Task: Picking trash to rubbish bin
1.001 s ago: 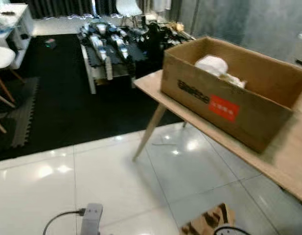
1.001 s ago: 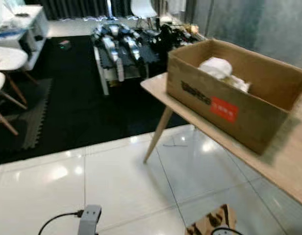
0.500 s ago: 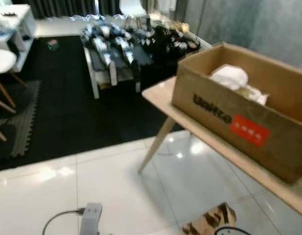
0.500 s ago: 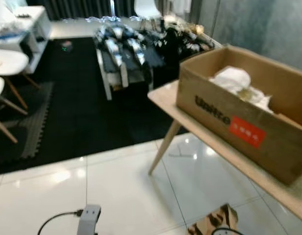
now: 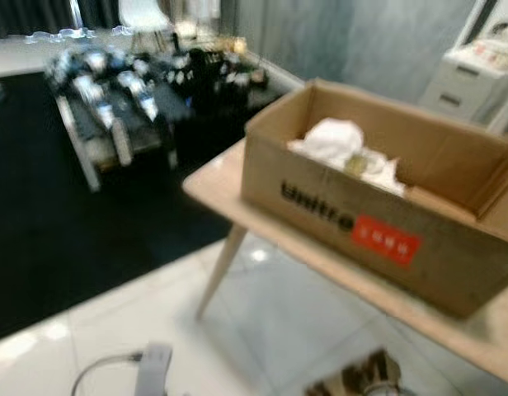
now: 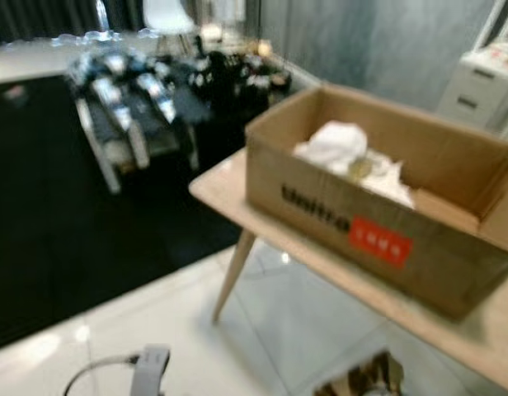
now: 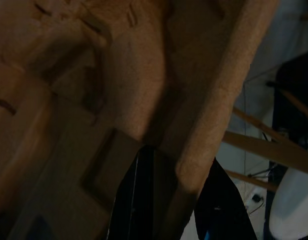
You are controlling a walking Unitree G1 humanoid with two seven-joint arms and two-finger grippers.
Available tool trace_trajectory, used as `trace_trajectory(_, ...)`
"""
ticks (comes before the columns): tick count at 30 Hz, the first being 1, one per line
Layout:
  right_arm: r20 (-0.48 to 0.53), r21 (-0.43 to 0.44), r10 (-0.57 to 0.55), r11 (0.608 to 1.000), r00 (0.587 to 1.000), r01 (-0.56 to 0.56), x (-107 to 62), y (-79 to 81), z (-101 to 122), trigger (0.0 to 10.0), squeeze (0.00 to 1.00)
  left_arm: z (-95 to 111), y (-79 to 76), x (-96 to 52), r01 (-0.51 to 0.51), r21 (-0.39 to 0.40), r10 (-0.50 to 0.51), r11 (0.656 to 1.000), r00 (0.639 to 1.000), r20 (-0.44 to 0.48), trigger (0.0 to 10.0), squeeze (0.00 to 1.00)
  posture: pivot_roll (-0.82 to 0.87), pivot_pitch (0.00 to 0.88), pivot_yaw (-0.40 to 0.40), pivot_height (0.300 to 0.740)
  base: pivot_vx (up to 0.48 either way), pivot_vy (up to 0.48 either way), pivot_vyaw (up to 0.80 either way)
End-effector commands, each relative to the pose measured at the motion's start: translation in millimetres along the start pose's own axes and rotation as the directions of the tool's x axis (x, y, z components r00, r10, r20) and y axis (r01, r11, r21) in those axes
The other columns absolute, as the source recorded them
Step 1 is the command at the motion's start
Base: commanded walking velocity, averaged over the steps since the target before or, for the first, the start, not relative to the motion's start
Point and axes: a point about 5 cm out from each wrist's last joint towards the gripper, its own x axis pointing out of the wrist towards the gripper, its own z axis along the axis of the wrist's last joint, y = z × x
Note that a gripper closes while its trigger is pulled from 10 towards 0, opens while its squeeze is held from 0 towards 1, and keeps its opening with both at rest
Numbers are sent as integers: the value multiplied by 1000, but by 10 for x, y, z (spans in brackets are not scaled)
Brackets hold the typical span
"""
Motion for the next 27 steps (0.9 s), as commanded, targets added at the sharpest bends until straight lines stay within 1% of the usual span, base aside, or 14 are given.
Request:
trace_trajectory(1, 18, 20, 24, 1000, 1000, -24, -4, 70, 48, 10000, 0, -65, 23, -12, -14, -5, 13, 1000, 1000, -26, 10000, 0, -57, 46, -13, 740, 0, 0, -738)
trace_trajectory(17, 3, 20, 24, 1000, 1000, -24, -5, 73, 9, 10000, 0, -57, 46, -15, -36, -10, 36, 999, 999, -22, 10000, 0, -59, 48, -11, 740, 0, 0, -737)
trace_trajectory(27, -14, 50, 4, 999, 1000, -3, -4, 43, -31, 10000, 0, -44, 81, -22, -53, -10, 53, 999, 998, -16, 10000, 0, -65, 51, -8, 740, 0, 0, -737)
